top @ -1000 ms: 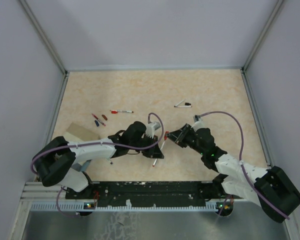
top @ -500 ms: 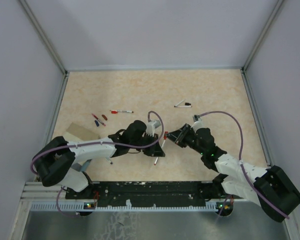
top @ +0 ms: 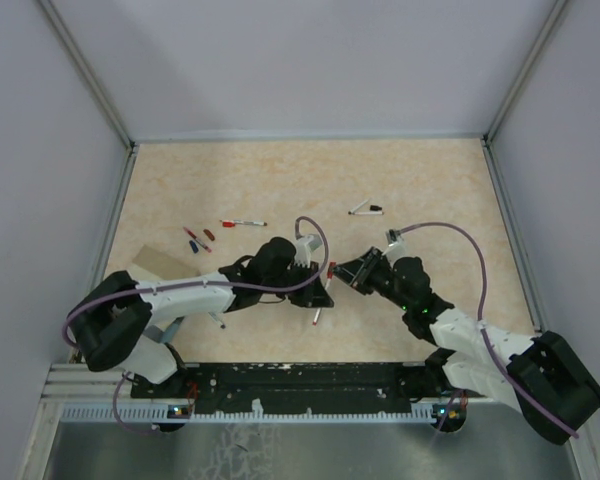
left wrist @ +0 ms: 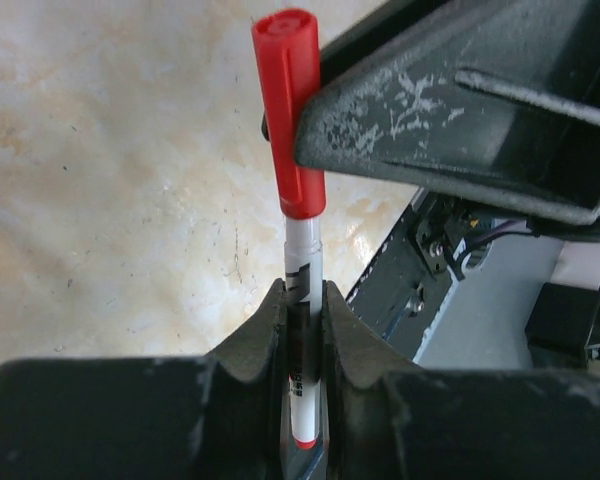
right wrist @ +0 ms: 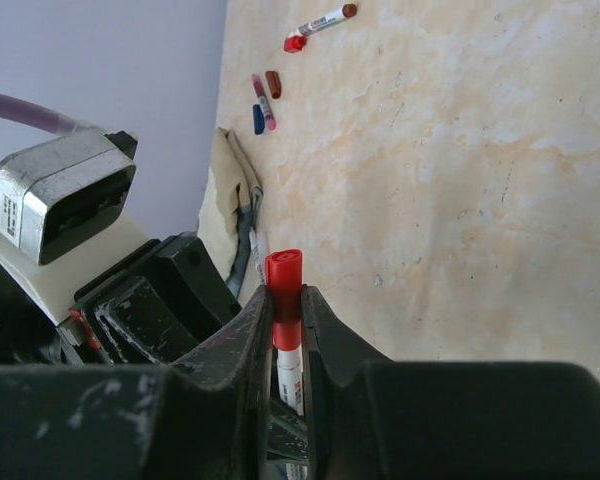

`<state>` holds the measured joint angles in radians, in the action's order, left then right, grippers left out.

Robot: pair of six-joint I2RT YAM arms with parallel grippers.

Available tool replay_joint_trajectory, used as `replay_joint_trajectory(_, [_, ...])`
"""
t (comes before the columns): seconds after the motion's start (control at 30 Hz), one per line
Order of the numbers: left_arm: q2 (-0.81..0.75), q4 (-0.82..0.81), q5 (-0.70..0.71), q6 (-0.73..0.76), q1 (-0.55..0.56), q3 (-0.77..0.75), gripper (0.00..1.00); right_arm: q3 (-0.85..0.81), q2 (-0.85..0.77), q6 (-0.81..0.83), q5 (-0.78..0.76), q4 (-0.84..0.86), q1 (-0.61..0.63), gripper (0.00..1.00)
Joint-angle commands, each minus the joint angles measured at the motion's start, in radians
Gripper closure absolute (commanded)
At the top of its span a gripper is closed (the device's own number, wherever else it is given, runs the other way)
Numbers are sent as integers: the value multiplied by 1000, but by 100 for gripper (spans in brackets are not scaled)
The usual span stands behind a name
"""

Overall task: Insert the pens into the pen caps
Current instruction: Insert the pen cap onto the pen.

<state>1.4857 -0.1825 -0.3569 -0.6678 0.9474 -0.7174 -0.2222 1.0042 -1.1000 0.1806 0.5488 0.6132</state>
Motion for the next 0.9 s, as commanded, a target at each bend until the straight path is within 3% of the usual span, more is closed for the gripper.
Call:
replay_joint_trajectory(0.0, [25, -45, 37, -21, 4, -75, 100, 19, -4, 23, 19, 90, 6, 85])
replay_joint_trajectory(0.37, [64, -19, 109, 11, 1, -176, 100, 31, -35, 31, 43, 90, 7, 83])
replay_joint_trajectory(0.67, [-8, -25, 136, 50, -5, -136, 100, -16, -148, 57, 21, -50, 6, 67])
replay_joint_trajectory(0.87, [-51, 8, 148, 77, -8, -124, 100, -36, -272, 75, -36, -203, 6, 62])
